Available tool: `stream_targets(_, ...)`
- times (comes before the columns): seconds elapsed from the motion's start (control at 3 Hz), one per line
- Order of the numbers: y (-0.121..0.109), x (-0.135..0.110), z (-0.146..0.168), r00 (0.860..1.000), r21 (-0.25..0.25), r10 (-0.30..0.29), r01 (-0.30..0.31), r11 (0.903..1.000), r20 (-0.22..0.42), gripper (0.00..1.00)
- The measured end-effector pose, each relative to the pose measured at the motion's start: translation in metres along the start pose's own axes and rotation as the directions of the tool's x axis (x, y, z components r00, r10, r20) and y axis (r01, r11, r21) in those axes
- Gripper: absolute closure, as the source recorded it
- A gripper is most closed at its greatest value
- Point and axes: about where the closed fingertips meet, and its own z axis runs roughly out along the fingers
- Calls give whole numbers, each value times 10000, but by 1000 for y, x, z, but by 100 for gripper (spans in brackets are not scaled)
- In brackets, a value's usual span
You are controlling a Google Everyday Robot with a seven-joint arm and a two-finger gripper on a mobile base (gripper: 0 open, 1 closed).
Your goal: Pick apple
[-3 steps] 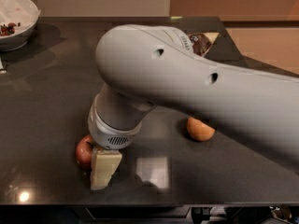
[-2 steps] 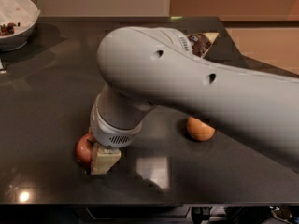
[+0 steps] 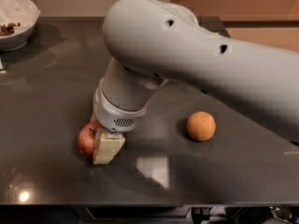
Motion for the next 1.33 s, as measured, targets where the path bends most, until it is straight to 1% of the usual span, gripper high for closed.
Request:
stream_targets(0.33,-6,-10,-32,9991,-218,-257,264,9994,329,100)
stream_targets(0.67,-14,-18,-61,9970,-434,-476,503,9978,613,100)
stream_targets(1.0,-22,-21,-88,9951,-547,-596,640,9964,795,100)
stream_targets(1.33,-38,-18,-115,9935,-652,-570,636,9958,988,100)
